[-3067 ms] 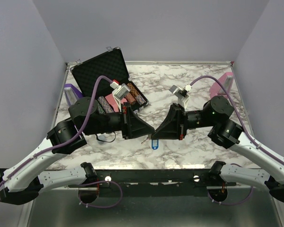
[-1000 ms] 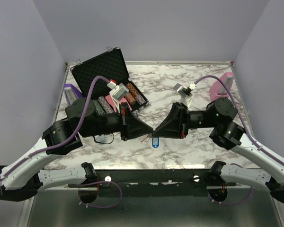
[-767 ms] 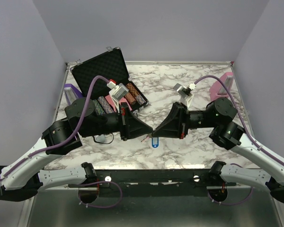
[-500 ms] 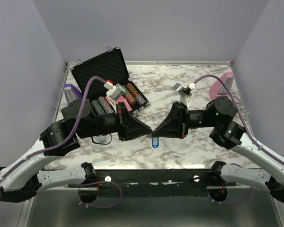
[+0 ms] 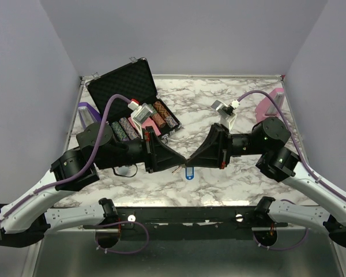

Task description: Remove the keys from the keyring

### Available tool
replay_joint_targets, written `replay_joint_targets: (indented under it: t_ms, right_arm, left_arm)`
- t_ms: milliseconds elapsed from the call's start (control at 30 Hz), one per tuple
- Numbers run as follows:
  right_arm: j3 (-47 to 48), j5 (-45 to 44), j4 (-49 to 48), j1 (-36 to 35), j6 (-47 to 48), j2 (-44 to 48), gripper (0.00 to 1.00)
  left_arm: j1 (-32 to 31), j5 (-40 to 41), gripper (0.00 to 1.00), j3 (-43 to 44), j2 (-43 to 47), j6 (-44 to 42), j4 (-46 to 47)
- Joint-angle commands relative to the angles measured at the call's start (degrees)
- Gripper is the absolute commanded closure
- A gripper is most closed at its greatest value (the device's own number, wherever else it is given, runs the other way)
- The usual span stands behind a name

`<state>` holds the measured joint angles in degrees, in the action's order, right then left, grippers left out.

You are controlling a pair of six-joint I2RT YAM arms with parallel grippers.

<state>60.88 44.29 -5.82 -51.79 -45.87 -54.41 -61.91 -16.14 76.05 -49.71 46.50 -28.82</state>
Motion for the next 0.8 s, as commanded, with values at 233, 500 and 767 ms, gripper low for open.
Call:
replay_joint_targets:
  t_ms: [233, 500, 767]
  right_arm:
    - [1.3, 0.4, -0.8, -0.1, 0.0, -0.3, 0.63]
    - [-0.1, 0.0, -1.8, -0.2, -0.4, 0.4, 0.33]
    - [-1.2, -0.8, -2.7, -0.1, -0.9, 0.1, 0.38]
  left_arm:
    - [-0.8, 0.5, 1.00, 0.6, -0.6, 0.3, 1.1]
    - [-0.8, 5.2, 1.00, 2.7, 0.5, -0.6, -1.0]
    - [-0.8, 5.9, 1.00, 2.8, 1.0, -0.4, 0.4]
